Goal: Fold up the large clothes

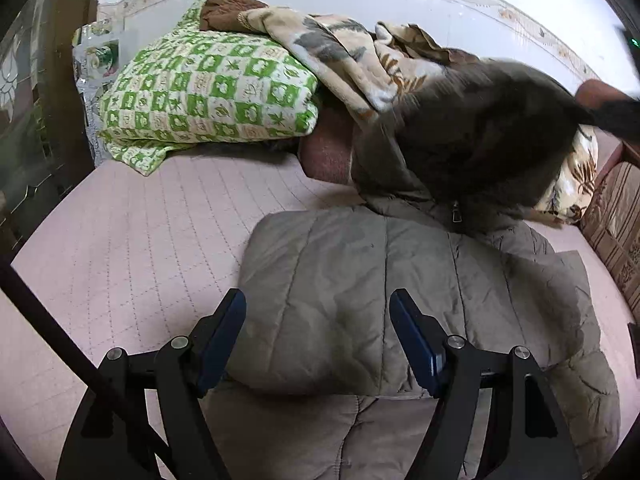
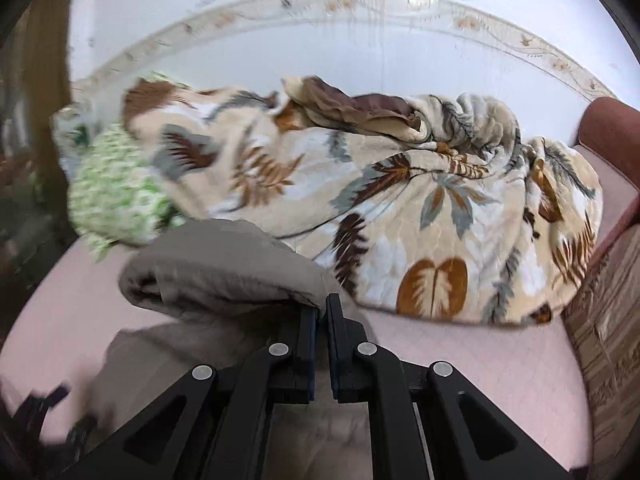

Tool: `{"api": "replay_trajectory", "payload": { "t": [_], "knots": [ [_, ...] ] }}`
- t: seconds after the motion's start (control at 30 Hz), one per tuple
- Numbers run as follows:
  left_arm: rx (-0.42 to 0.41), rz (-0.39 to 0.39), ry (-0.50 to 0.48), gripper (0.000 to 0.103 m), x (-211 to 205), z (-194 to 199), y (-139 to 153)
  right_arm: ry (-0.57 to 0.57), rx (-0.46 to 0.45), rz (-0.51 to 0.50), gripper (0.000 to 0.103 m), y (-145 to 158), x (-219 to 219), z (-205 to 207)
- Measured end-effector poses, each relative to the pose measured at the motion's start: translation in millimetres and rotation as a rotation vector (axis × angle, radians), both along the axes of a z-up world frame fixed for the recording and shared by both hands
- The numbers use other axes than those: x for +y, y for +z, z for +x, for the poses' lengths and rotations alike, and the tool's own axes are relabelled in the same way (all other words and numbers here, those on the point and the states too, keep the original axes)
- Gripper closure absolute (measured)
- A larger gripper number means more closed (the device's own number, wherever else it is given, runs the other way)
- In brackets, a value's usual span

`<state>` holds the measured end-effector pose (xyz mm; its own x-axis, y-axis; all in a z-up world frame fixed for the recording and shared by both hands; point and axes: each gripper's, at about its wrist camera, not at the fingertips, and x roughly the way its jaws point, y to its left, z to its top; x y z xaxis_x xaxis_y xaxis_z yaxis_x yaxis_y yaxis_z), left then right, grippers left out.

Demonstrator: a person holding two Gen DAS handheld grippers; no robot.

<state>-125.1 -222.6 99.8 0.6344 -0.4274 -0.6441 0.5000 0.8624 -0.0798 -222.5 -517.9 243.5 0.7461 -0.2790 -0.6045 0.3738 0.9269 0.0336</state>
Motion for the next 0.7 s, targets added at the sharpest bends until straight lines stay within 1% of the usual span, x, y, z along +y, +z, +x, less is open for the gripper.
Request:
{"api": "replay_trajectory", "payload": {
  "t": [0.07,0.13,0.23,0.27,0.33,0.37,0.4,0.47,0.5,0.53,0.6,0.67,0.7],
  "knots": [
    [0.0,-0.016,0.009,0.029,6,1,4,0.021,-0.016,0.003,0.097,-3,18,-28],
    [0.003,-0.032,0.016,0.029,10,2,6,0.028,-0.033,0.038,0.097,-14,35,-62],
    [0.005,-0.061,0.019,0.029,14,1,10,0.014,-0.046,0.108,0.097,-40,46,-102],
    [0.004,-0.072,0.015,0.029,14,1,11,0.001,-0.037,0.124,0.097,-57,52,-116],
    [-0.001,-0.087,0.002,0.029,11,-2,13,-0.019,-0.009,0.152,0.097,-85,57,-128],
    [-0.006,-0.09,-0.008,0.029,8,-5,13,-0.021,0.022,0.187,0.1,-106,59,-129],
    [-0.011,-0.085,-0.022,0.029,4,-7,13,-0.031,0.062,0.215,0.1,-127,58,-128],
    [-0.022,-0.064,-0.051,0.029,-5,-14,11,-0.03,0.137,0.251,0.1,-160,58,-121],
    [-0.027,-0.052,-0.064,0.029,-10,-16,10,-0.045,0.17,0.236,0.1,-175,59,-118],
    [-0.035,-0.032,-0.082,0.029,-16,-19,8,-0.059,0.195,0.222,0.1,-183,58,-116],
    [-0.058,-0.002,-0.102,0.029,-23,-23,6,-0.059,0.173,0.238,0.1,-178,57,-118],
    [-0.066,0.006,-0.103,0.029,-25,-22,6,-0.042,0.084,0.208,0.099,-147,56,-117],
    [-0.058,0.001,-0.103,0.029,-26,-20,5,-0.029,0.044,0.194,0.099,-132,56,-114]
  ]
}}
